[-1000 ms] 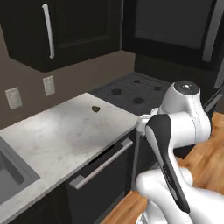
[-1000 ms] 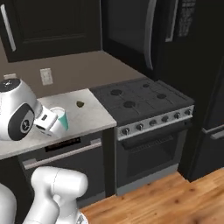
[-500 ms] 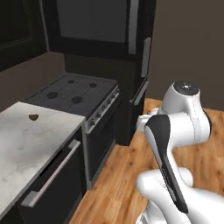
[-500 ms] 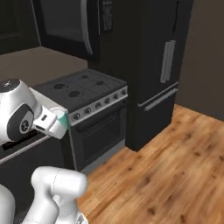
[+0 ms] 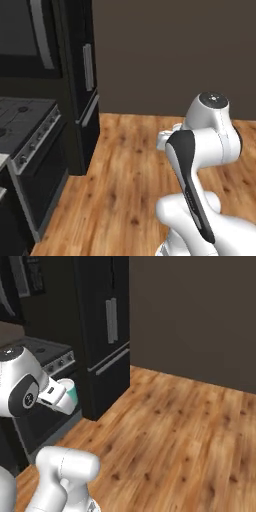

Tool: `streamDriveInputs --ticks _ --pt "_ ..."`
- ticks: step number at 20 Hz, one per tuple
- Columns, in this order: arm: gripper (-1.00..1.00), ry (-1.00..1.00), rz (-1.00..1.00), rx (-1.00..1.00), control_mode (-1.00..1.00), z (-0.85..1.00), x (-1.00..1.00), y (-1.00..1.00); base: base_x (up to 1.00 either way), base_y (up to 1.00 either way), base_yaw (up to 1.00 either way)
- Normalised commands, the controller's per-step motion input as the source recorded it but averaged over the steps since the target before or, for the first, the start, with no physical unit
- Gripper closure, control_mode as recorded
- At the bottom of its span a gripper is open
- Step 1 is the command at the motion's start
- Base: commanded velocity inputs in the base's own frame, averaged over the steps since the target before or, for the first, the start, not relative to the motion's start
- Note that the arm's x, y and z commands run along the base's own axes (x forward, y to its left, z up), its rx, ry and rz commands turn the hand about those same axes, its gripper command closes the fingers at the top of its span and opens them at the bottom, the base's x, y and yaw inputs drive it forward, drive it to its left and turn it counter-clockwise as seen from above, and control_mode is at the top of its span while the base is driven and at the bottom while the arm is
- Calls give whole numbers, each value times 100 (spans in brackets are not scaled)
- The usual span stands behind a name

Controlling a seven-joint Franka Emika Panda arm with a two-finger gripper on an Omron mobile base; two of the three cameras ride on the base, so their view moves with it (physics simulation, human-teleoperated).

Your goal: Pick the mug from the counter and place it inside the microwave. Then close the microwave.

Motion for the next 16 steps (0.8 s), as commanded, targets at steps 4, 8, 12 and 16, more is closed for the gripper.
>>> streamDriveInputs --ticks 4,8,12,16 --pt "100 0 0 0 100 0 0 0 40 -85 -36" --pt "100 0 0 0 100 0 0 0 64 -70 -26" --pt "100 0 0 0 100 0 0 0 84 -56 -12" --pt "100 0 0 0 100 0 0 0 85 -69 -4"
